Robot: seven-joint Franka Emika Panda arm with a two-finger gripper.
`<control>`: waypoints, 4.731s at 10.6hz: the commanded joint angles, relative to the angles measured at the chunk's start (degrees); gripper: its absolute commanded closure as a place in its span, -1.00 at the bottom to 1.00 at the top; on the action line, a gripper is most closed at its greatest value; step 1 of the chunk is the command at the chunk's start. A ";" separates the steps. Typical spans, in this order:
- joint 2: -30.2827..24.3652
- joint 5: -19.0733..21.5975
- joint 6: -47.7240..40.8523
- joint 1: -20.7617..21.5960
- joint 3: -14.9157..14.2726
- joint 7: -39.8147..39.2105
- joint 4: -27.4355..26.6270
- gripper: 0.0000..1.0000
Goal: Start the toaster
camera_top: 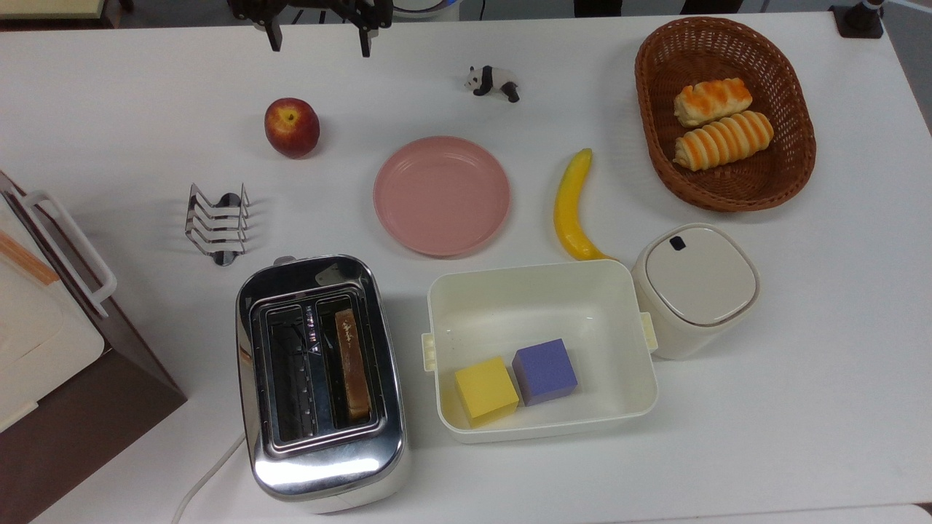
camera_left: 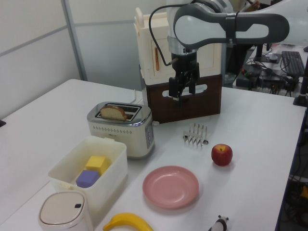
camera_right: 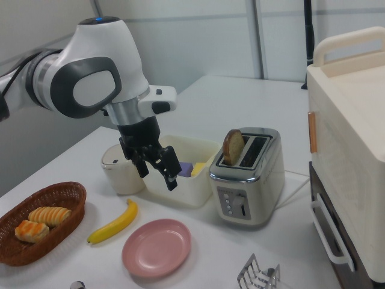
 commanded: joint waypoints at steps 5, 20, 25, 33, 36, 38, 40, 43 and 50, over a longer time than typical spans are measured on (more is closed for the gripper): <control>0.95 -0.45 -0.01 0.46 -0.28 -1.64 -0.42 -1.00; 1.39 -0.37 0.08 0.38 -0.28 -7.00 -0.51 1.00; 4.10 -0.19 5.59 0.38 -0.89 -9.02 -0.16 1.00; 18.70 -0.54 27.39 -1.02 -0.81 -7.19 3.36 1.00; 21.42 -0.54 31.71 -2.09 -1.07 -7.09 3.45 1.00; 21.95 -0.63 33.11 -3.05 -1.07 -7.18 3.45 1.00; 23.36 -0.63 35.23 -3.23 -1.07 -7.09 3.45 1.00; 25.29 -0.72 35.59 -3.23 -1.07 -7.27 4.14 1.00; 30.13 -0.72 41.21 -3.32 -0.54 -7.27 3.89 1.00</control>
